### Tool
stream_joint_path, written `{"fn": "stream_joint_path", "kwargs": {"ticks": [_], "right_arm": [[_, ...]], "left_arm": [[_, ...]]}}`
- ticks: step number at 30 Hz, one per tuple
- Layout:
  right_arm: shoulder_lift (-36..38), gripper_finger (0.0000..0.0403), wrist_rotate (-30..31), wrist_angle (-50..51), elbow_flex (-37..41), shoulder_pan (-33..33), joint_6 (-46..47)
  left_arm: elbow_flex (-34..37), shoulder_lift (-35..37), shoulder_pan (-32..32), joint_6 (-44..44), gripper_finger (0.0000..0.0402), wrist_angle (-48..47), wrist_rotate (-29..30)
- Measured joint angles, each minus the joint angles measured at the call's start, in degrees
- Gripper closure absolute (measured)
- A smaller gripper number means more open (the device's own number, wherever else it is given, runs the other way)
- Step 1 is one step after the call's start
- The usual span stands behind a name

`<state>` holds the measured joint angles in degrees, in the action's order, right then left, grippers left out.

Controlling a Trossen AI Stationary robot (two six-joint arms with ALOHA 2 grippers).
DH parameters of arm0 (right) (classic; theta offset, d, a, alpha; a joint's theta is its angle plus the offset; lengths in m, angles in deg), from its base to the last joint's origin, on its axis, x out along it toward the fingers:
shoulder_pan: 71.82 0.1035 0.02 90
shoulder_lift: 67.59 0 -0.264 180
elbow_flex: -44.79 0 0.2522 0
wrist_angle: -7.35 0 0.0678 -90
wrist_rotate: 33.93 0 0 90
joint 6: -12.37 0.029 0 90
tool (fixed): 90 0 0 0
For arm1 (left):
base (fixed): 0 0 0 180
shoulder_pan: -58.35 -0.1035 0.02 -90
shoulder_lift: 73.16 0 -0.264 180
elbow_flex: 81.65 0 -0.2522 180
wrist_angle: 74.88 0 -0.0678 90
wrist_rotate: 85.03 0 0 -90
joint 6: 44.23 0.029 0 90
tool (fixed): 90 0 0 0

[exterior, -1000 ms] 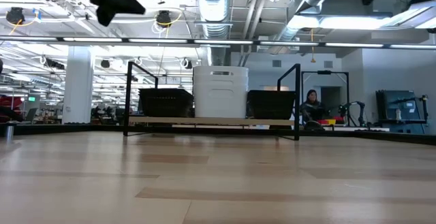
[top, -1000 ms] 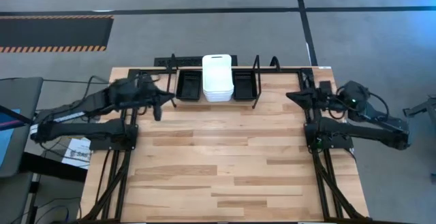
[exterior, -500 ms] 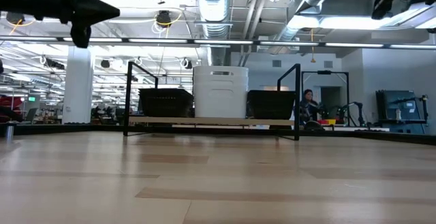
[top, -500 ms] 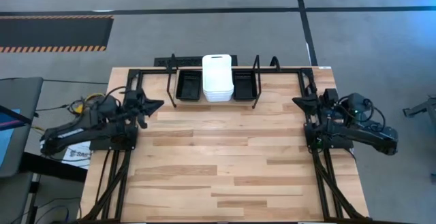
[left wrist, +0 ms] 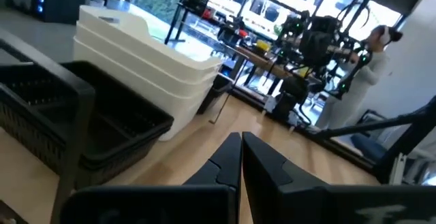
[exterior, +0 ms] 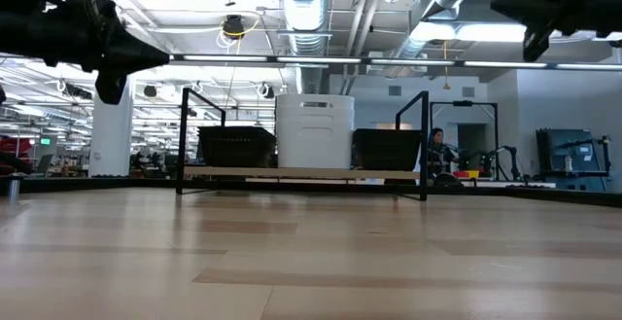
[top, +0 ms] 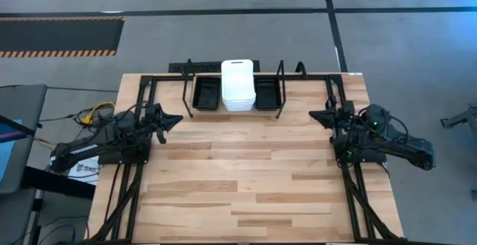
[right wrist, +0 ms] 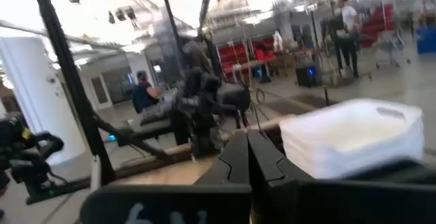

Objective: Stack baskets on shelf by color
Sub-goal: Return to Home Position

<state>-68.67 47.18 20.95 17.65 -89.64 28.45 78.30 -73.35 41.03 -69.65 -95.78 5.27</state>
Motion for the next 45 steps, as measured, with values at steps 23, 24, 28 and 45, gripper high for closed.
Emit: {"fn": "stream_joint_path", "kwargs": {"ticks": [23,24,28,45], "right_arm": [[-0.4,0.0403,1.8,-10.5,12.9,-3.0,9.4],[-0.6,0.0403,2.5,-8.9,12.9,-3.0,9.5],[-0.5,0.0403,4.8,-6.2,12.9,-3.0,10.0],[-0.5,0.0364,15.0,-2.9,12.9,-3.0,24.2]], "left_arm": [[1.0,0.1,0.0,-1.2,0.0401,2.6,-1.6],[1.0,0.1,0.0,-1.2,0.0402,2.6,-1.6],[0.9,0.0,0.0,-1.9,0.0401,1.3,-1.1],[0.9,-0.1,0.0,-8.5,0.0401,-6.5,0.7]]}}
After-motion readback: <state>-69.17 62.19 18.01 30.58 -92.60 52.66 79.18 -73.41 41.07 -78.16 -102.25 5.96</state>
